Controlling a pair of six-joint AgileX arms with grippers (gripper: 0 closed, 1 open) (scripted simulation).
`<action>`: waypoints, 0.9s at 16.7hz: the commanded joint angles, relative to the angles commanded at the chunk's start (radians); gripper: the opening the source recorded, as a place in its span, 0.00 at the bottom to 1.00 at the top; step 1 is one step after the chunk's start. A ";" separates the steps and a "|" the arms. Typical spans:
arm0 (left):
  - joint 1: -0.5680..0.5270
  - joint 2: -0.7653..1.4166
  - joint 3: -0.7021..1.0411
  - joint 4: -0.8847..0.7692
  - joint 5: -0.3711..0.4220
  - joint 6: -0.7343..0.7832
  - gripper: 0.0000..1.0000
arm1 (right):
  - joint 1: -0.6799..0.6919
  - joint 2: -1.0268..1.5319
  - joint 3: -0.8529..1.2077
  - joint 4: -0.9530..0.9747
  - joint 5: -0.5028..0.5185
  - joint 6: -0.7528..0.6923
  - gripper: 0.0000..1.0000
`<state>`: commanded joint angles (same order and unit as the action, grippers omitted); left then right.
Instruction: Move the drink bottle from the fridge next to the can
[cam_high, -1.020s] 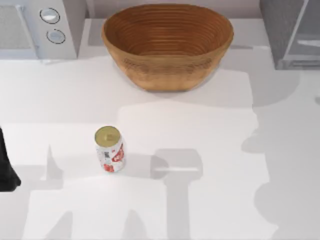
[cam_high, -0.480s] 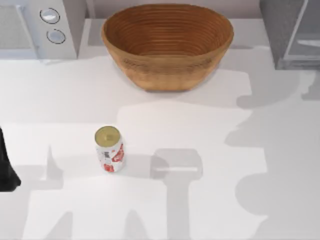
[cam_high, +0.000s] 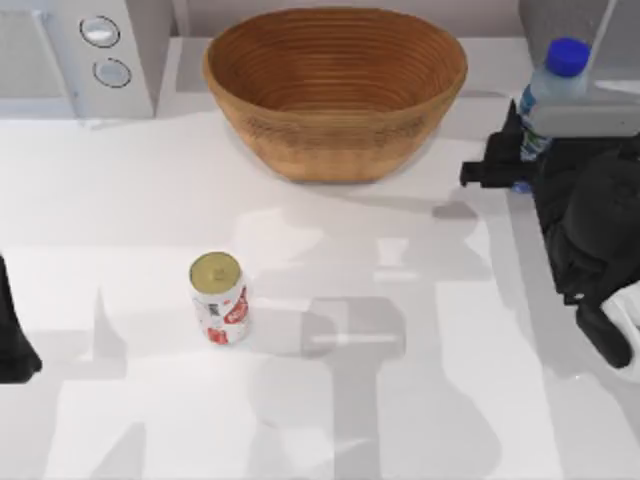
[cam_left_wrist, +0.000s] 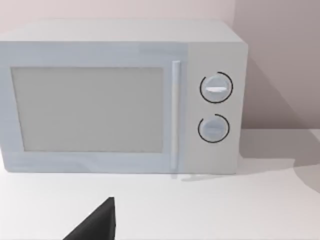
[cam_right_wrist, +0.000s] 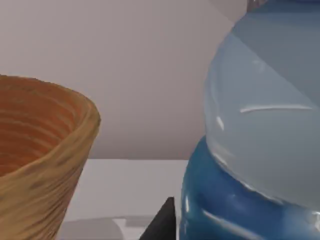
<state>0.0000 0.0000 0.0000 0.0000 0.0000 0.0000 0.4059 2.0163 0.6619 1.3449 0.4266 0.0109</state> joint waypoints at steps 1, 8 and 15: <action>0.000 0.000 0.000 0.000 0.000 0.000 1.00 | 0.094 0.020 0.002 0.016 0.092 0.000 0.00; 0.000 0.000 0.000 0.000 0.000 0.000 1.00 | 0.571 0.090 0.001 0.079 0.569 -0.002 0.00; 0.000 0.000 0.000 0.000 0.000 0.000 1.00 | 0.624 0.092 0.001 0.083 0.622 0.000 0.00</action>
<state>0.0000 0.0000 0.0000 0.0000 0.0000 0.0000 1.0302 2.1078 0.6624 1.4281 1.0481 0.0111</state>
